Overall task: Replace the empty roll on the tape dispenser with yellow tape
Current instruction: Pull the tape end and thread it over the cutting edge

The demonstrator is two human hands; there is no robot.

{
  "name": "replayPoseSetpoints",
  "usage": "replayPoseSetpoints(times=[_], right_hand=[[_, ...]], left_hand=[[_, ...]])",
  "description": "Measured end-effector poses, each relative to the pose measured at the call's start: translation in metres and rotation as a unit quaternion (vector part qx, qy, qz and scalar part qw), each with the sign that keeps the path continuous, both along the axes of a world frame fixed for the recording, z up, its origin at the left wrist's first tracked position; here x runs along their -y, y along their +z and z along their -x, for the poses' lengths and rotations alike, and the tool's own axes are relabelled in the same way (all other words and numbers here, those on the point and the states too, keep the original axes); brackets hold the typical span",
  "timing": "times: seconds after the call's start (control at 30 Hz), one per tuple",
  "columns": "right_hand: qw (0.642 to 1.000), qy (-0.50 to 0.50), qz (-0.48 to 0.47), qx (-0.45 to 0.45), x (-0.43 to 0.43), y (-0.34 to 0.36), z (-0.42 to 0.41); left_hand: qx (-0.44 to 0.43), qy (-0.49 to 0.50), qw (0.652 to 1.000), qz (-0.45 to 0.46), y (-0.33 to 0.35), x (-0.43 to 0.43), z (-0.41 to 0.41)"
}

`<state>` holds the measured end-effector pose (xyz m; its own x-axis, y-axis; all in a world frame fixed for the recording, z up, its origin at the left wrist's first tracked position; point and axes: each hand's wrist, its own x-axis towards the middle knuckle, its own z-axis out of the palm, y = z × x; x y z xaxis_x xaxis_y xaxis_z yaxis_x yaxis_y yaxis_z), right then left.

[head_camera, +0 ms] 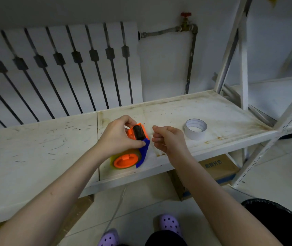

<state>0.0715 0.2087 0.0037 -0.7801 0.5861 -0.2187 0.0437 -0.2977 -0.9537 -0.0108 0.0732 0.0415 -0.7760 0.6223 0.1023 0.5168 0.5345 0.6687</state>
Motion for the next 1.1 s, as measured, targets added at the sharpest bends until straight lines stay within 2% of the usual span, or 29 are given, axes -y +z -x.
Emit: replayPoseSetpoints(times=[0.23,0.5,0.7,0.83,0.97,1.1], right_hand=[[0.999,0.027,-0.007,0.032,0.014,-0.005,0.009],[0.996,0.066,0.03,0.051,0.023,-0.012,0.017],[0.995,0.061,-0.038,0.075,0.025,-0.014,0.025],[0.985,0.074,-0.076,0.138,0.027,-0.017,0.032],[0.981,0.087,-0.073,0.159,0.035,-0.029,0.033],[0.955,0.084,-0.225,0.171,0.035,-0.049,0.027]], left_hand=[[0.034,0.007,0.999,-0.039,-0.001,0.013,0.004],[0.055,0.004,0.997,-0.062,-0.006,0.02,0.009],[0.067,-0.007,0.995,-0.072,-0.008,0.022,0.008],[0.076,-0.011,0.994,-0.083,-0.01,0.025,0.011],[0.086,-0.009,0.991,-0.099,-0.011,0.03,0.015],[0.091,0.006,0.99,-0.109,-0.011,0.034,0.017]])
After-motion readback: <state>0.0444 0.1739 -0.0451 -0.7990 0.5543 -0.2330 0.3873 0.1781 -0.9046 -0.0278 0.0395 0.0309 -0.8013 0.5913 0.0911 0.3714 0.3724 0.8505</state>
